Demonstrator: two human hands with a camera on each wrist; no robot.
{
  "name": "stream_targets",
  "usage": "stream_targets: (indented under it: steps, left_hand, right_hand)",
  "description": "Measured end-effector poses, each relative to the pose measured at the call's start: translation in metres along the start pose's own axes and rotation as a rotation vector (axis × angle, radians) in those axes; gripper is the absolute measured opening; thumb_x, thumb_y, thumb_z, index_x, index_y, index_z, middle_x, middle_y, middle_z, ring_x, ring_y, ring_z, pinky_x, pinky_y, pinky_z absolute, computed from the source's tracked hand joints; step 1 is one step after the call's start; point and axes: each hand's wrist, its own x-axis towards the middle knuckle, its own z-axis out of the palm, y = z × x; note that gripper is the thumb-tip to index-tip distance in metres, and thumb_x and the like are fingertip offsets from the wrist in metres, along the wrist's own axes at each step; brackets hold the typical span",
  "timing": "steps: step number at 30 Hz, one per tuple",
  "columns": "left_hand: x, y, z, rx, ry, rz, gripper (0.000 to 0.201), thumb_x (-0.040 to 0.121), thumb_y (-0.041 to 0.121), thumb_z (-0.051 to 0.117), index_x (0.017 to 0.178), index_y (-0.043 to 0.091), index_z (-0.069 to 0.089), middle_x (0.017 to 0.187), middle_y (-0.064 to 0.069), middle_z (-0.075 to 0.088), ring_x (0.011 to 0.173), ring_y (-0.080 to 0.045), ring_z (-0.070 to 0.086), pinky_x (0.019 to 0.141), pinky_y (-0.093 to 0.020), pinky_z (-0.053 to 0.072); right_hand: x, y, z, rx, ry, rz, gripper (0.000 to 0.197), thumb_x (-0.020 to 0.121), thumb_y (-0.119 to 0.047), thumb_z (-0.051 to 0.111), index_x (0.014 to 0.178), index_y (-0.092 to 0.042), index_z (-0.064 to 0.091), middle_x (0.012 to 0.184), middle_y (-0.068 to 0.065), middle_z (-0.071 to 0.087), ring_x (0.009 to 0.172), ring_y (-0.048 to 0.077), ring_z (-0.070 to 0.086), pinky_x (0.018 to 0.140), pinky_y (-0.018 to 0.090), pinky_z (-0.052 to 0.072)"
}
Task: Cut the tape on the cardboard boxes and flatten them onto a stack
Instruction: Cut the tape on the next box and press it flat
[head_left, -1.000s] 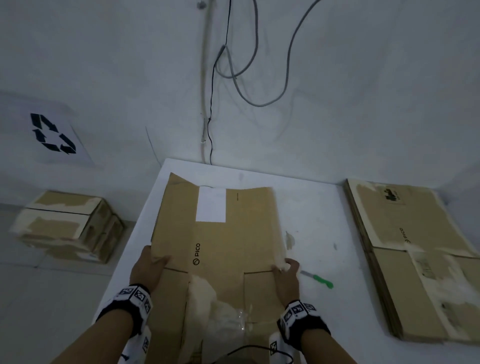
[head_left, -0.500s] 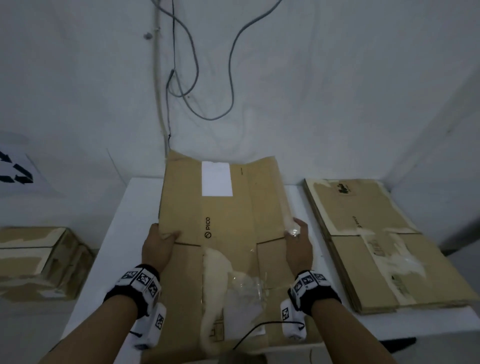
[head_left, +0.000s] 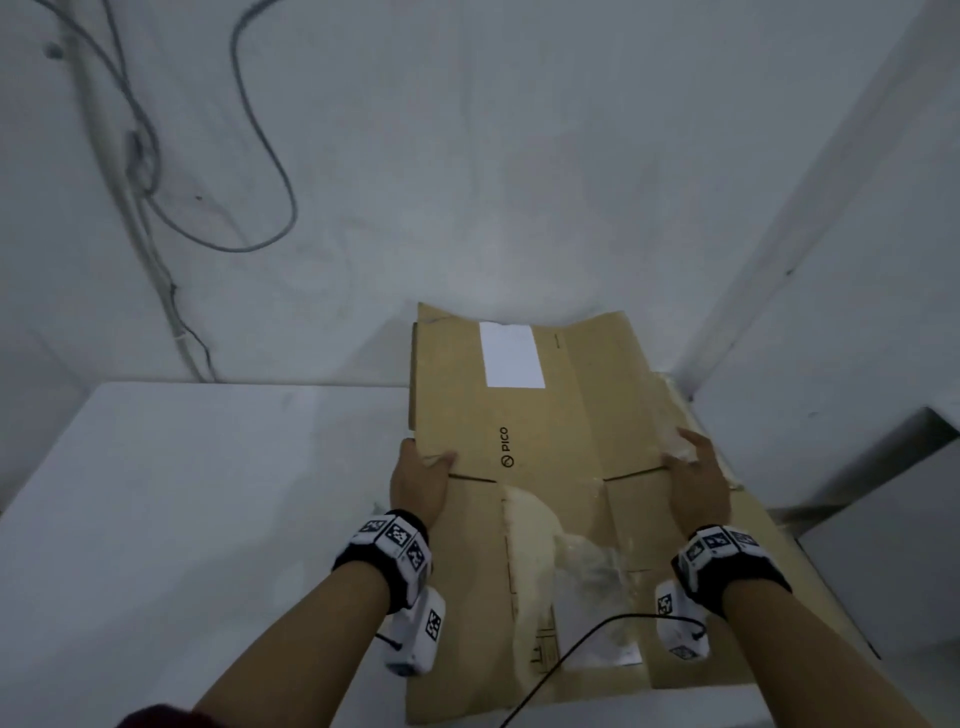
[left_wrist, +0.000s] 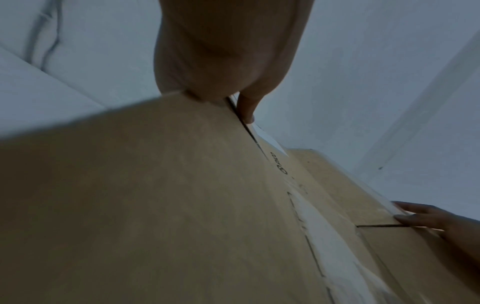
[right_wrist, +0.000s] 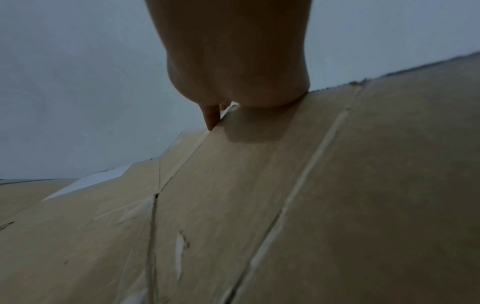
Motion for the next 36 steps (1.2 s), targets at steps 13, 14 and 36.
stream_targets:
  steps: [13,14,36]
  left_hand:
    - [-0.007,-0.022,0.207,-0.053,-0.059,-0.158,0.03,0.094,0.01,0.055,0.111,0.013,0.03,0.095,-0.007,0.056,0.079,-0.023,0.055,0.07,-0.031,0.045]
    - [-0.007,-0.026,0.214,-0.041,-0.067,-0.164,0.027,0.094,0.004,0.049,0.109,0.013,0.028,0.093,-0.009,0.056,0.074,-0.021,0.053,0.067,-0.031,0.044]
    - [0.024,-0.077,0.215,0.271,-0.247,-0.159,0.041,0.096,0.012,0.052,0.137,0.009,0.046,0.141,-0.01,0.045,0.127,-0.027,0.047,0.109,-0.04,0.038]
  right_hand:
    - [0.135,0.135,-0.073,-0.09,-0.205,0.185,0.045,0.095,-0.023,0.056,0.137,-0.019,0.043,0.122,0.018,0.057,0.096,0.026,0.048,0.086,0.04,0.041]
    - [0.138,0.14,-0.071,-0.094,-0.198,0.2,0.048,0.09,-0.03,0.056,0.136,-0.02,0.043,0.114,0.018,0.058,0.094,0.027,0.049,0.083,0.04,0.041]
    - [0.157,0.186,-0.037,-0.628,-0.257,0.242,0.046,0.1,-0.043,0.028,0.142,-0.027,0.037,0.138,0.018,0.043,0.123,0.04,0.046,0.101,0.054,0.036]
